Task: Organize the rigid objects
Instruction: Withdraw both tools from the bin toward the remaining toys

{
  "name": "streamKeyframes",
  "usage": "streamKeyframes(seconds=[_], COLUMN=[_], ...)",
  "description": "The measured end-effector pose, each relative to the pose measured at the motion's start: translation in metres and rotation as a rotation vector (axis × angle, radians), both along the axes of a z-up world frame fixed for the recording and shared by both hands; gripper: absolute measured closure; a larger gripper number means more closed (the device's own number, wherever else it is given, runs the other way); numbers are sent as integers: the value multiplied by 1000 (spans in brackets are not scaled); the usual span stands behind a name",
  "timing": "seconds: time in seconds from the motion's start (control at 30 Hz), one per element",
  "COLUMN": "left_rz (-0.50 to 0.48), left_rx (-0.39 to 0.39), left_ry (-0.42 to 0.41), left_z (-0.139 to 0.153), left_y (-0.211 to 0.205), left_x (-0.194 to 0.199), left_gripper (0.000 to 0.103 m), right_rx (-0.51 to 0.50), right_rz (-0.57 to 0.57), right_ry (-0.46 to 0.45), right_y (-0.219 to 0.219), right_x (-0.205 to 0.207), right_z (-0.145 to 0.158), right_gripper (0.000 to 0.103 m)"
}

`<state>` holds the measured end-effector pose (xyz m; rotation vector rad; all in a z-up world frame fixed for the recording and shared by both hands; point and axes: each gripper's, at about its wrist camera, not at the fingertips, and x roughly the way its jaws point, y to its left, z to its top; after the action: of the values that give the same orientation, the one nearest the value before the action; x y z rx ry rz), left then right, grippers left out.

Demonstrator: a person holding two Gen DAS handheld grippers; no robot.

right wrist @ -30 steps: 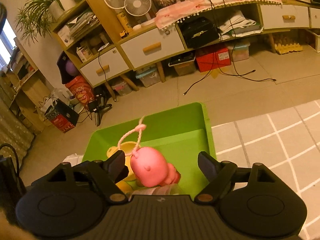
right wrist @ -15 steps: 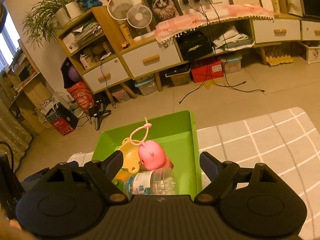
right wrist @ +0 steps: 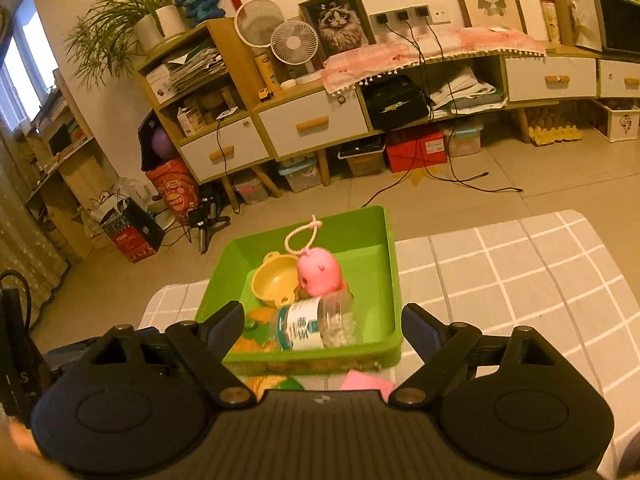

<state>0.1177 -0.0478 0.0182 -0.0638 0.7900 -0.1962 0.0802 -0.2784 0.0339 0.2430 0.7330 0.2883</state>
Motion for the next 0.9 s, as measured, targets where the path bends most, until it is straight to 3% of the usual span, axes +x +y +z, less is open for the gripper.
streamKeyframes(seconds=[0.7, 0.9], left_rz=[-10, -27], left_rx=[54, 42], left_ry=[16, 57], left_z=[-30, -44], left_y=[29, 43], left_x=[-59, -66], left_gripper=[2, 2], right_rx=[-60, -118], right_rz=[-40, -16], right_ry=[35, 111], right_y=[-5, -4], right_x=[-51, -49], right_z=[-39, -59], right_gripper=[38, 38])
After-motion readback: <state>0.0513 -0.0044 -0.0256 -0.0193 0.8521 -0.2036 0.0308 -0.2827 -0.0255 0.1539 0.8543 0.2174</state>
